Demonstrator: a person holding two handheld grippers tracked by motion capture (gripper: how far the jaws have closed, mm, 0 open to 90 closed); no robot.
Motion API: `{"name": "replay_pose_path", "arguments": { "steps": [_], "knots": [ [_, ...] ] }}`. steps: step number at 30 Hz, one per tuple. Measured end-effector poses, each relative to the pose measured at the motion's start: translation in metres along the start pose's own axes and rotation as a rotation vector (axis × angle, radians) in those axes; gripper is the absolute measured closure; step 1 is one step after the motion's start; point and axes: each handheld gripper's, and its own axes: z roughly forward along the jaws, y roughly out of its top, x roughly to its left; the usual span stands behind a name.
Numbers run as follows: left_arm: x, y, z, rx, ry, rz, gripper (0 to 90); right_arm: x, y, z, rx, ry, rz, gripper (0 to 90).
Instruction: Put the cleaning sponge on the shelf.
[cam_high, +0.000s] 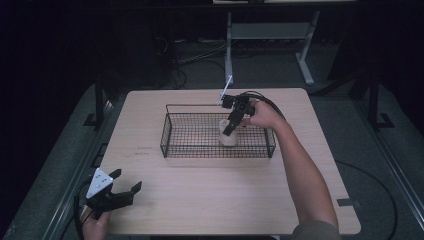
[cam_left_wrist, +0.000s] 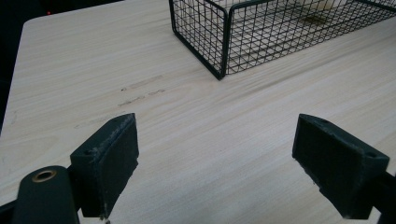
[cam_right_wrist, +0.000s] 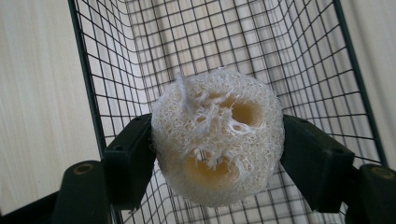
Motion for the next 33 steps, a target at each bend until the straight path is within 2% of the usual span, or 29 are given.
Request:
{"name": "replay_pose_path", "arguments": {
  "steps": [4,12,19,25,33],
  "knots": [
    [0.0,0.0,0.001,0.002,-0.004,0.004,13.7,-0.001,-0.004,0.008,0.01,0.014,0.011,28.3],
    [0.0,0.0,0.001,0.003,-0.005,0.0,13.7,-0.002,-0.003,0.018,0.039,0.006,0.01,28.2],
    [-0.001,0.001,0.002,0.002,-0.007,0.004,13.7,-0.002,-0.001,0.02,0.021,0.009,0.012,27.9],
    [-0.001,0.0,0.002,0.003,-0.006,0.001,13.7,-0.002,0.0,0.021,0.031,0.013,0.014,26.9],
    [-0.001,0.001,0.002,0.003,-0.006,0.004,13.7,0.0,0.0,0.019,0.037,-0.002,0.017,21.1]
  ]
}}
